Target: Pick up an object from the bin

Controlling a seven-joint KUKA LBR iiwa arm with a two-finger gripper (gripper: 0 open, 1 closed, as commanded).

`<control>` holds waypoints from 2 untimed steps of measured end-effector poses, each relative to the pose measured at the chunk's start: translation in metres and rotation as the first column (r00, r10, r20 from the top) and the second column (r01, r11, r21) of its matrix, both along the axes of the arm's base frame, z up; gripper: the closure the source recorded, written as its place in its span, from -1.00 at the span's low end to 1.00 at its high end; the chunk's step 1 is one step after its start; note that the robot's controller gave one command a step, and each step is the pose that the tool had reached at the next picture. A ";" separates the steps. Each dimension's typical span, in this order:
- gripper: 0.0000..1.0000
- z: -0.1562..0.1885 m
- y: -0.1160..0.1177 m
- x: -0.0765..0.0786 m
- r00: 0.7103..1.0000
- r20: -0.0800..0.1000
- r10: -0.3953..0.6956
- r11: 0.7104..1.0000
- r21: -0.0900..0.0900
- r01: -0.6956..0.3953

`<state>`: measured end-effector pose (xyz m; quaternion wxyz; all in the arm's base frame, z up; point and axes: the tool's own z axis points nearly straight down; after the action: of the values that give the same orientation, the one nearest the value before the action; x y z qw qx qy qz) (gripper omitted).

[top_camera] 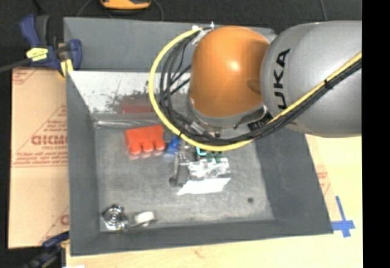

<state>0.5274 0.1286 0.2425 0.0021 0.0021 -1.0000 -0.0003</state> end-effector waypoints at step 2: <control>-1.00 -0.140 0.005 0.104 1.000 0.012 -0.009 1.000 0.002 0.009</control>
Offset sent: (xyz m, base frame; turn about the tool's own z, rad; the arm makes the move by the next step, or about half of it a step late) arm 0.1001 0.0060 -0.1725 -0.0770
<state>0.6312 0.1332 0.1026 -0.0040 -0.0022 -1.0000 -0.0014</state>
